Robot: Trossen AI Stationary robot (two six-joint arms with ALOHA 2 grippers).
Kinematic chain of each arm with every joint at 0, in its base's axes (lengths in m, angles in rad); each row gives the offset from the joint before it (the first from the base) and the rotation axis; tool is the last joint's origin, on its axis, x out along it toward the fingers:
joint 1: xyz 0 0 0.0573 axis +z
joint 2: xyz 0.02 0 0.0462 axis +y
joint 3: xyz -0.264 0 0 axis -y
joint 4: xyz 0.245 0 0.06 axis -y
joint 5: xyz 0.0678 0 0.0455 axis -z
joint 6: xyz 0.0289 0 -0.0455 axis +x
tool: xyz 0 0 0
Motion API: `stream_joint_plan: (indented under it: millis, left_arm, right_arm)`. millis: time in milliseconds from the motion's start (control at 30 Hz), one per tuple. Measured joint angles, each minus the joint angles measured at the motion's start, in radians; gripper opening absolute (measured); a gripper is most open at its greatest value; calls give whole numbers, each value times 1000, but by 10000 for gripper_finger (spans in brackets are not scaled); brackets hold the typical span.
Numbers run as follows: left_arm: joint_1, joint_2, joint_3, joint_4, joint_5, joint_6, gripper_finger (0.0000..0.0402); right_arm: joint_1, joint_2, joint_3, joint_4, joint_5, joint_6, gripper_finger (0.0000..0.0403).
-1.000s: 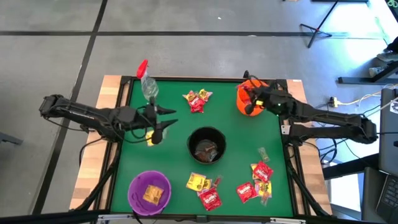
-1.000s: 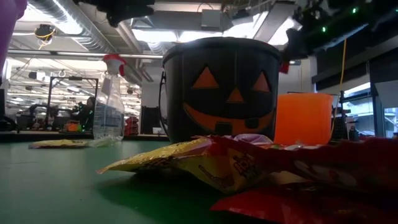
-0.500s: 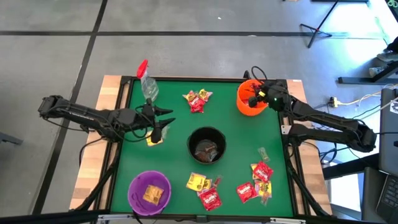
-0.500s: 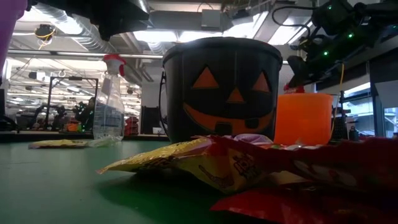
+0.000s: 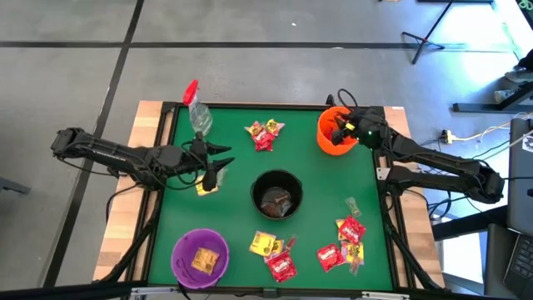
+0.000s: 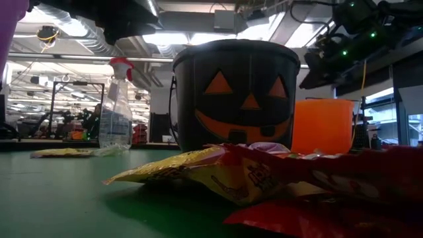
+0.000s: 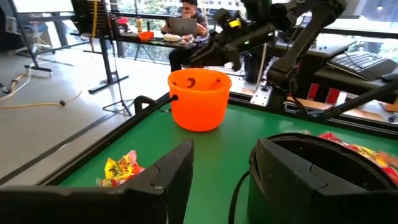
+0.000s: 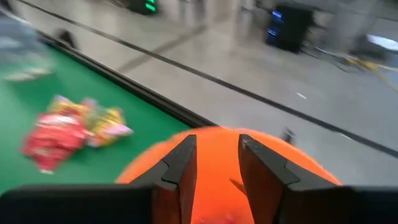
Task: Sort candy
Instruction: Put the yellow candy into the purple bucket
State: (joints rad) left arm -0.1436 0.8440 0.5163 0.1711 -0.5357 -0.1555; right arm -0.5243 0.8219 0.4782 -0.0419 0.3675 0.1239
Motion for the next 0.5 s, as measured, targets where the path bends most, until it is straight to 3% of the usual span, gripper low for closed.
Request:
stream_joint_plan:
  millis: [300,500]
  left_arm:
    - [20,0,0,1,-7,0,165]
    - [41,0,0,1,-7,0,165]
  right_arm:
    - [10,25,20,286,-357,-27,115]
    - [81,166,138,248,-333,-103,115]
